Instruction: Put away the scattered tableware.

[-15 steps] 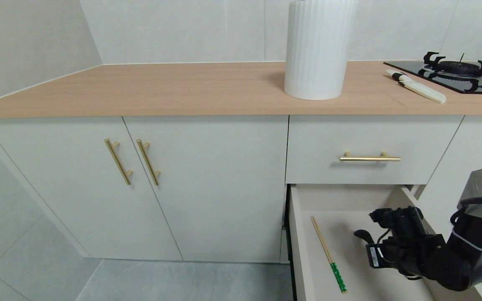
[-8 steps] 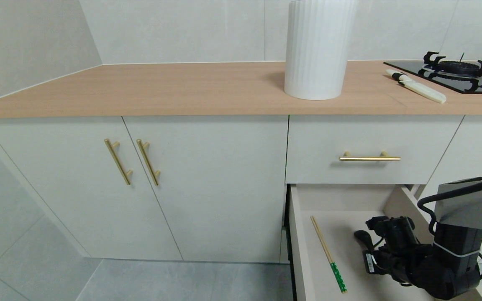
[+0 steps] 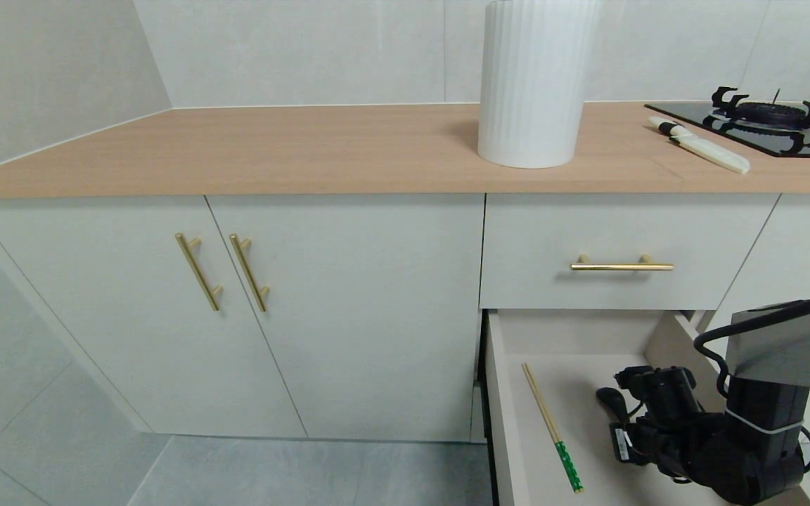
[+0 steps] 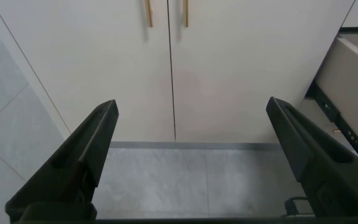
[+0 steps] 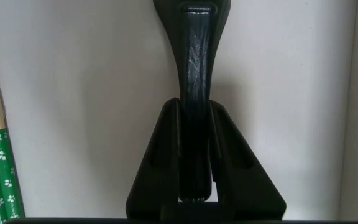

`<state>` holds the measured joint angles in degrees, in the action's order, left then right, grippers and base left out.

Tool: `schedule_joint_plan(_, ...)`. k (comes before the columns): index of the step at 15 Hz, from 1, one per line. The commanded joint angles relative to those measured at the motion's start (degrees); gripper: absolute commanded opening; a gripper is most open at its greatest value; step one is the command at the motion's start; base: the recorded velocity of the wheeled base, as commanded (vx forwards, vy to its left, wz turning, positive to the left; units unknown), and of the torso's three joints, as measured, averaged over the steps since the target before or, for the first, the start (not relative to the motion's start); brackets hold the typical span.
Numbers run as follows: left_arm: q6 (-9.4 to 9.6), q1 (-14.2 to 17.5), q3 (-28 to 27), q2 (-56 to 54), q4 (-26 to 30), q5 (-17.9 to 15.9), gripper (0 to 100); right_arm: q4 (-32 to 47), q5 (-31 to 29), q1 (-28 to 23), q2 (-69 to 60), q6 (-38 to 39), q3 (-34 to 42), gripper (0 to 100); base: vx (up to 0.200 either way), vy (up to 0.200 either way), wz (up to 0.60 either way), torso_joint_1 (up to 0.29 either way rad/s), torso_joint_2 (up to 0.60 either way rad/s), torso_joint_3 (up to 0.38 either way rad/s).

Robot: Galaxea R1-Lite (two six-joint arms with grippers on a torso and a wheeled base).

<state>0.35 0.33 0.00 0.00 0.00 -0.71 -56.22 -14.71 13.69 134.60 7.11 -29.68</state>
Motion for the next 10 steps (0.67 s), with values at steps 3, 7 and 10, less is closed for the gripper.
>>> schedule_joint_plan(3,0.0,0.02,0.0,0.0,0.0,0.0,100,-0.03,0.04,0.02,-0.48,0.01,0.06,100,0.0,0.0,0.0,0.0,0.0,0.0)
schedule_joint_plan(7,0.0,0.02,0.0,0.0,0.0,0.0,100,0.15,0.12,-0.07,-8.47,-0.08,2.09,100,0.0,0.0,0.0,0.0,0.0,0.0)
schedule_joint_plan(10,0.0,0.02,0.0,0.0,0.0,0.0,100,4.19,0.21,-0.15,-17.97,-0.16,2.97,100,0.0,0.0,0.0,0.0,0.0,0.0)
